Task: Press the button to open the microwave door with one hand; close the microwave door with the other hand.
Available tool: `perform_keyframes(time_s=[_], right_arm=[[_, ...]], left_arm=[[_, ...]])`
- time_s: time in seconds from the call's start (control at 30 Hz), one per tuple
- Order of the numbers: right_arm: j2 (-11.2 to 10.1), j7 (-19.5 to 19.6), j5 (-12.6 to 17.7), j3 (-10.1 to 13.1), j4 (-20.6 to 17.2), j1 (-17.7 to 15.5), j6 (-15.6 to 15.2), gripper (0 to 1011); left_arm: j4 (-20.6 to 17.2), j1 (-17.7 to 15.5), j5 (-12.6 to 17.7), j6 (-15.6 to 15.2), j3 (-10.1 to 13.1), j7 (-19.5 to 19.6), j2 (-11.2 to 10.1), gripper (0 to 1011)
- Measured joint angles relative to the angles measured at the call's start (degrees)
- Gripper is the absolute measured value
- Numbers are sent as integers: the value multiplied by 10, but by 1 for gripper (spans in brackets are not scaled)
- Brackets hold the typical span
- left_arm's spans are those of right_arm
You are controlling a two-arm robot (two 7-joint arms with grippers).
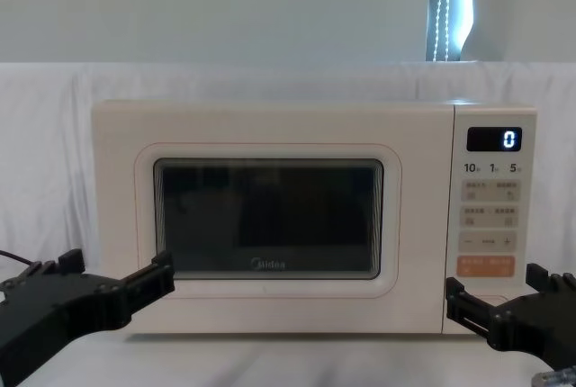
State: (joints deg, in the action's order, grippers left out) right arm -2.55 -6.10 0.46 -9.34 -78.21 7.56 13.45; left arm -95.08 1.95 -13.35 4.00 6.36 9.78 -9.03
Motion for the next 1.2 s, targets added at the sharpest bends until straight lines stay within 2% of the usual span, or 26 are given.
perform_keyframes(time_s=[1.2], right_arm=[[0,0,0,0,0,0,0,1000]], left_arm=[[0,0,0,0,0,0,0,1001]])
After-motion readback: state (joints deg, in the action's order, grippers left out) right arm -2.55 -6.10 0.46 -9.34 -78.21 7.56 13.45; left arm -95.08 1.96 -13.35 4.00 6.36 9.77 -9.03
